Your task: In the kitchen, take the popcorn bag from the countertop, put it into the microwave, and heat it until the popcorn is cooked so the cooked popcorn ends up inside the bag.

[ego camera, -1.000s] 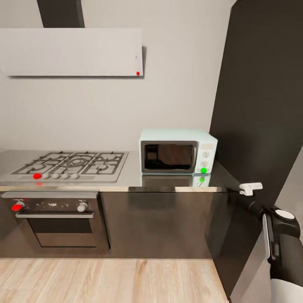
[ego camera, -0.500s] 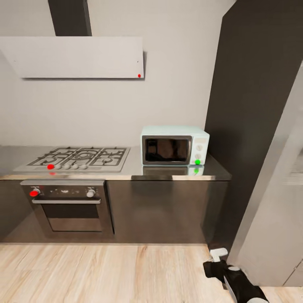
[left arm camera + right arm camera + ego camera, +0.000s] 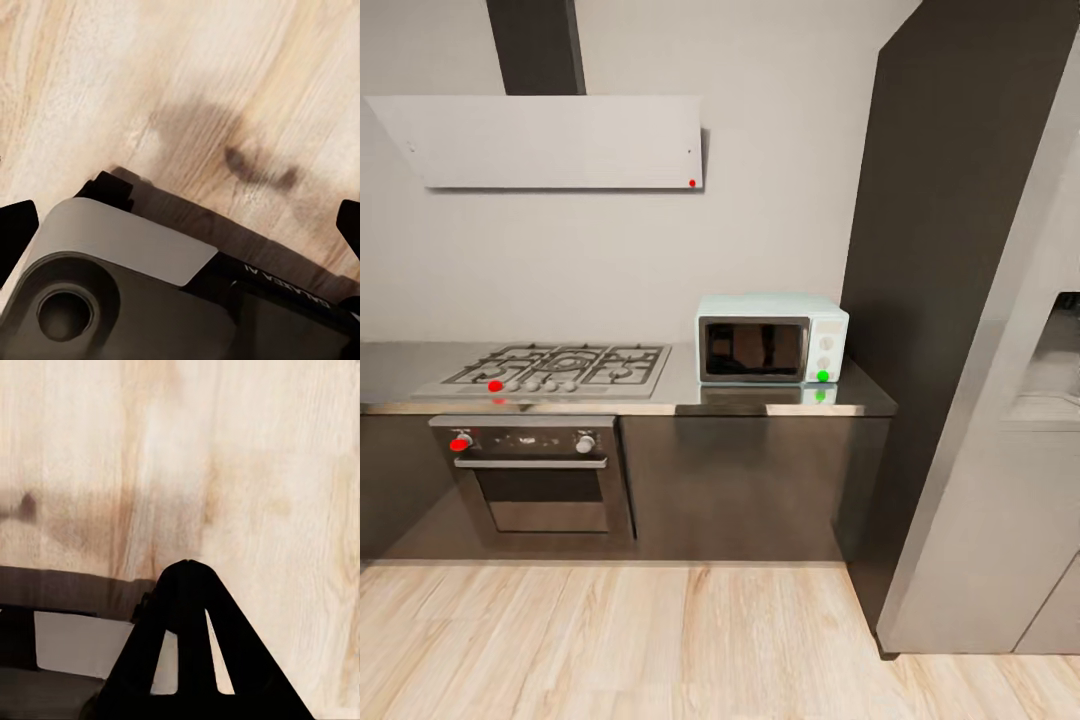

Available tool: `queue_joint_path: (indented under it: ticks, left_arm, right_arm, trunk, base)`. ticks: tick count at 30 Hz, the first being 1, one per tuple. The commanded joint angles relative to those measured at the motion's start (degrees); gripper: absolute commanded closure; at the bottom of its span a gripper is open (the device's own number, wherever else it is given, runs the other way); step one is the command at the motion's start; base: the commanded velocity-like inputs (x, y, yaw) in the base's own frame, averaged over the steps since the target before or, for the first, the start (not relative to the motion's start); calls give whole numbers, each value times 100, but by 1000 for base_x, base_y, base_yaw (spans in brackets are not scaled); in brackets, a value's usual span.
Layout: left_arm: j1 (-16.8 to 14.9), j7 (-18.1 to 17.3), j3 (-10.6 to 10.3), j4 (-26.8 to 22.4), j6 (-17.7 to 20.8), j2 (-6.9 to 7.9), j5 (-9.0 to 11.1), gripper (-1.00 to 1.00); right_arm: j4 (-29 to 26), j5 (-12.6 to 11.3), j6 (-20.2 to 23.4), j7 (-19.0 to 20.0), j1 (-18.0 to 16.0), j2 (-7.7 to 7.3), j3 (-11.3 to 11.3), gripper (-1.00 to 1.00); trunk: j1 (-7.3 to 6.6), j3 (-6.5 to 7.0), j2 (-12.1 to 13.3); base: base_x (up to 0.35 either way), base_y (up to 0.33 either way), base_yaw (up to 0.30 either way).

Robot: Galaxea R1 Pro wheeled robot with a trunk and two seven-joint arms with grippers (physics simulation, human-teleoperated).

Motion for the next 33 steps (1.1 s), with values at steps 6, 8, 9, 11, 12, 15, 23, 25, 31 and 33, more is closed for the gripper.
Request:
queue_joint_path:
  ticks: [6, 8, 9, 11, 12, 15, 23, 25, 31, 33]
  left_arm:
    - [1, 23, -64, 0, 38, 5, 9, -100]
    - [1, 26, -65, 0, 36, 3, 8, -100]
    - [-1, 48, -63, 0, 37, 7, 11, -100]
    - [1, 353, -62, 0, 42, 10, 10, -100]
    - [0, 640, -61, 3, 71, 11, 9, -100]
    - [1, 988, -68, 1, 254, 13, 1, -100]
    - [-3, 559, -87, -79, 155, 82, -590, -100]
    - [-1, 559, -87, -79, 155, 82, -590, -100]
    - [2, 559, -87, -79, 155, 82, -590, -100]
    - [-2, 559, -87, -79, 155, 82, -590, -100]
  right_arm:
    - [20, -3, -383, -296, 764, 47, -105, 100]
    - [26, -74, -395, -304, 823, 50, -119, 100]
    - [26, -94, -403, -305, 834, 46, -121, 100]
    - [22, -161, -408, -305, 842, 43, -122, 100]
    - [22, -211, -407, -306, 844, 43, -123, 100]
    - [27, -256, -391, -303, 846, 42, -123, 100]
    - [3, -222, -428, -306, 846, 183, -97, 100]
    - [3, -221, -428, -306, 846, 183, -97, 100]
    - [3, -221, -428, -306, 846, 183, -97, 100]
    - [3, -221, -428, -306, 846, 183, -97, 100]
  trunk:
    - [0, -5, -3]
    - [0, -5, -3]
    - [0, -5, -3]
    - [0, -3, -3]
    - [0, -2, -3]
    - [0, -1, -3]
    - [0, -1, -3]
    - [0, -1, -3]
    - [0, -1, -3]
    - [0, -1, -3]
  base:
    - [0, 0, 0]
    - [0, 0, 0]
    - [0, 0, 74]
    - [0, 0, 174]
    - [0, 0, 235]
    - [0, 0, 257]
    - [0, 0, 33]
    - [0, 0, 0]
    - [0, 0, 0]
    - [0, 0, 0]
